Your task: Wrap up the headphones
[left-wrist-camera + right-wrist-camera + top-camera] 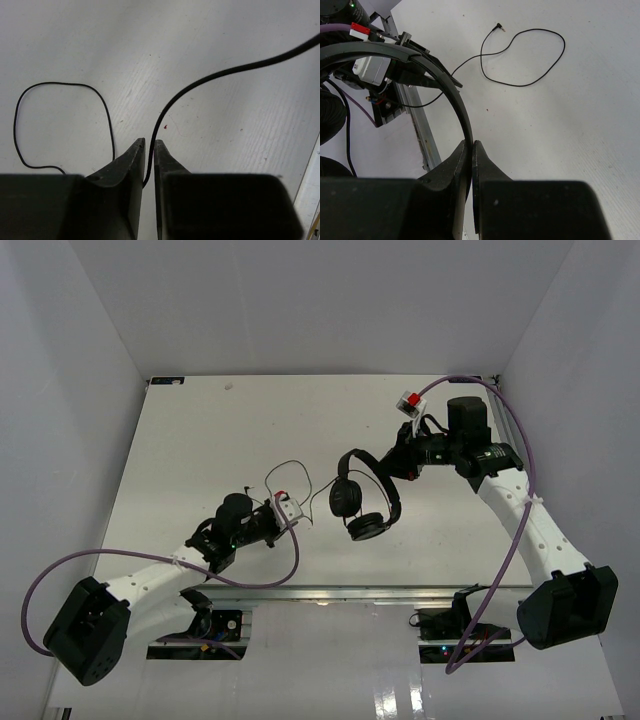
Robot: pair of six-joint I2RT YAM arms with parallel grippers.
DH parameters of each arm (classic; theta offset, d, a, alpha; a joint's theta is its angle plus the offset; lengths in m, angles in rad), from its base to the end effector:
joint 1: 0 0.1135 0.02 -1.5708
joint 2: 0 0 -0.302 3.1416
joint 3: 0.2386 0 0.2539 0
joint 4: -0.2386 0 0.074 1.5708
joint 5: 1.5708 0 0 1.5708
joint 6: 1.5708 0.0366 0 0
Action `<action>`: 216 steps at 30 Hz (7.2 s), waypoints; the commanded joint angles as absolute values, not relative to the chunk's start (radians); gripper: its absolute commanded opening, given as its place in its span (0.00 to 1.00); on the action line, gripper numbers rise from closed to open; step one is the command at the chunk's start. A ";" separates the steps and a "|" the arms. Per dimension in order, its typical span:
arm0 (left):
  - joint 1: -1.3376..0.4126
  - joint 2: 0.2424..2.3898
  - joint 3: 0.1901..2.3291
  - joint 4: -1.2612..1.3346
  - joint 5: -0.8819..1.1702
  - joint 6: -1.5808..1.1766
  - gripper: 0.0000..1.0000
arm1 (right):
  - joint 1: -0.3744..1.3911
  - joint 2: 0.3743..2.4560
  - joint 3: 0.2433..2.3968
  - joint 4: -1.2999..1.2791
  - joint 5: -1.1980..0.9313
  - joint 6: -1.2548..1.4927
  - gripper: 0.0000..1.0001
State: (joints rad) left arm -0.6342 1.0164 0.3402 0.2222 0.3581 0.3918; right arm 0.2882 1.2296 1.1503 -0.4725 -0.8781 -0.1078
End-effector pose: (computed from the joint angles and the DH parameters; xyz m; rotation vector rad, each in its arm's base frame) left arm 0.1441 -0.1219 0.2152 1.1898 1.6470 -0.5152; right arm 0.2341 0.0988 0.3873 -0.9048 1.8514 1.0325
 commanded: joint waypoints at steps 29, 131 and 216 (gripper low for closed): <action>-0.807 1.255 0.467 0.276 0.300 -0.193 0.00 | 0.264 1.345 1.347 -0.297 -0.415 0.468 0.08; -0.706 1.151 0.752 0.118 0.392 -0.015 0.54 | 0.312 1.177 1.179 -0.343 -0.831 -0.033 0.08; -0.822 1.358 0.381 0.919 0.363 -0.149 0.98 | 0.118 1.190 1.330 -0.302 -0.913 0.216 0.08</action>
State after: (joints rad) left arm -0.7909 1.2748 0.2985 0.8182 0.4062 -0.1641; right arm 0.1243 1.2053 1.3279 -0.3560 -0.9040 0.1810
